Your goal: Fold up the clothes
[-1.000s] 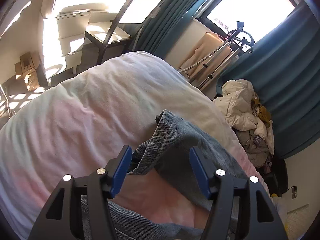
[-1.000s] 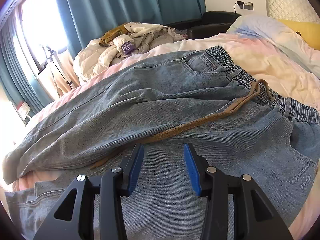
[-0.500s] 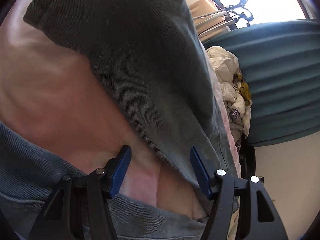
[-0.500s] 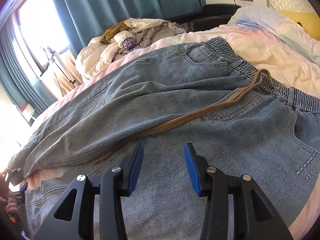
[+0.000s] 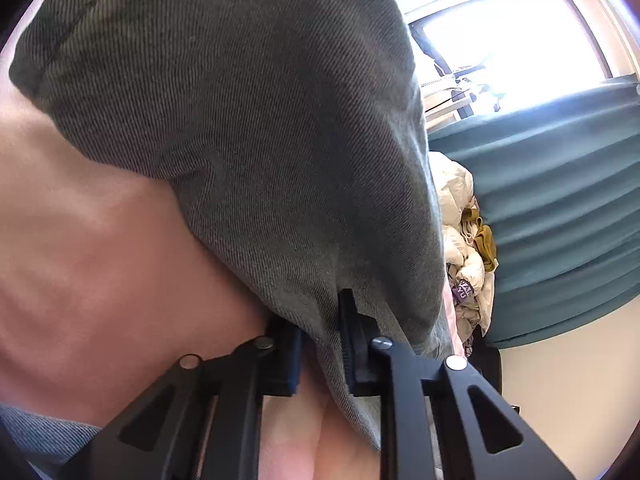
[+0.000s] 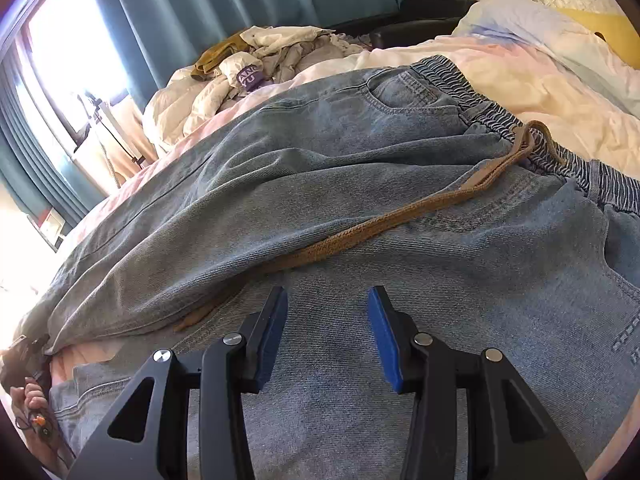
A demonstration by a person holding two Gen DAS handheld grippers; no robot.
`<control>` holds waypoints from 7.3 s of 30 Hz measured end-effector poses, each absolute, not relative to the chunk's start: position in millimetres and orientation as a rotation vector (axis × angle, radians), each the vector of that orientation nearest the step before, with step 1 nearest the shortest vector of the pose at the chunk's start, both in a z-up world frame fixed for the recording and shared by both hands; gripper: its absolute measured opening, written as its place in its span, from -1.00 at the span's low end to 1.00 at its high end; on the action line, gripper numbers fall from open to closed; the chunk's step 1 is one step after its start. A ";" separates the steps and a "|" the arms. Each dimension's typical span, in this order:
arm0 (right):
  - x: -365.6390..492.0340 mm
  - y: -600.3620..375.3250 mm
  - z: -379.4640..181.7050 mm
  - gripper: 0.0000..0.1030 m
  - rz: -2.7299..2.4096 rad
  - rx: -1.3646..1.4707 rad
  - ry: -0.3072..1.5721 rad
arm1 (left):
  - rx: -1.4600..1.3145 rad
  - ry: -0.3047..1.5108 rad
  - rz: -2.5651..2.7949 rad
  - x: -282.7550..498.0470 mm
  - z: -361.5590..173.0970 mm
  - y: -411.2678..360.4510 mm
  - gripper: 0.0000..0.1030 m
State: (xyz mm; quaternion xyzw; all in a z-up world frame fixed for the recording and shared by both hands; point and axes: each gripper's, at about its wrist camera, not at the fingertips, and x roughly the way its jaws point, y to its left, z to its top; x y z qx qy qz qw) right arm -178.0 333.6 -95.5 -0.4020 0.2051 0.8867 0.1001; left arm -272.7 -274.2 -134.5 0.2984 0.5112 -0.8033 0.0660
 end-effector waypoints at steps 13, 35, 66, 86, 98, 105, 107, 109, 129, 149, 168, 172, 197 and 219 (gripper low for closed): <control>-169.0 326.0 -81.1 -0.18 2.639 -1.150 0.515 | 1.040 1.393 -2.418 -221.5 -86.2 -243.8 -0.88; -172.1 321.0 -90.2 -0.18 2.640 -1.214 0.536 | 0.866 1.904 -2.159 -240.8 -162.4 -304.8 -0.11; -152.8 325.5 -64.2 -0.18 2.651 -1.145 0.531 | 1.020 1.287 -2.445 -148.4 -92.7 -330.4 0.08; -51.3 374.9 -17.1 -0.18 2.643 -1.015 0.827 | 1.075 1.868 -1.843 2.7 -139.2 -346.4 0.08; 33.0 466.4 -22.8 0.04 2.362 -0.785 1.267 | 1.001 2.158 -1.668 30.9 -173.2 -351.9 0.08; 30.3 478.0 -41.7 0.04 2.255 -0.771 1.300 | 0.923 2.077 -1.666 57.8 -158.8 -348.0 0.08; 29.6 483.6 -48.6 0.04 2.223 -0.773 1.332 | 0.908 2.063 -1.675 59.6 -156.5 -348.3 0.08; 31.5 491.8 -54.0 0.04 2.179 -0.763 1.362 | 0.920 2.064 -1.659 59.1 -159.1 -348.1 0.08; -15.2 531.8 -111.0 0.04 1.944 -0.851 1.551 | 0.973 2.071 -1.676 46.4 -174.4 -359.0 0.08; -58.7 517.9 -69.5 -0.15 2.255 -0.762 1.296 | 0.796 2.206 -1.709 54.8 -161.0 -357.1 0.08; -67.4 543.2 -105.9 -0.15 2.045 -0.890 1.193 | 1.087 2.186 -1.760 24.5 -178.9 -352.4 0.08; -68.3 539.4 -93.2 -0.53 2.124 -0.835 1.144 | 1.018 2.210 -1.885 21.3 -164.5 -353.9 0.08; -73.0 514.4 -40.6 -0.89 2.284 -0.776 0.858 | 0.863 1.949 -2.060 18.5 -99.3 -371.3 -0.85; -323.4 518.4 15.5 -0.89 2.389 -0.886 0.809 | 1.030 1.467 -2.185 -296.9 -52.3 -375.4 -0.85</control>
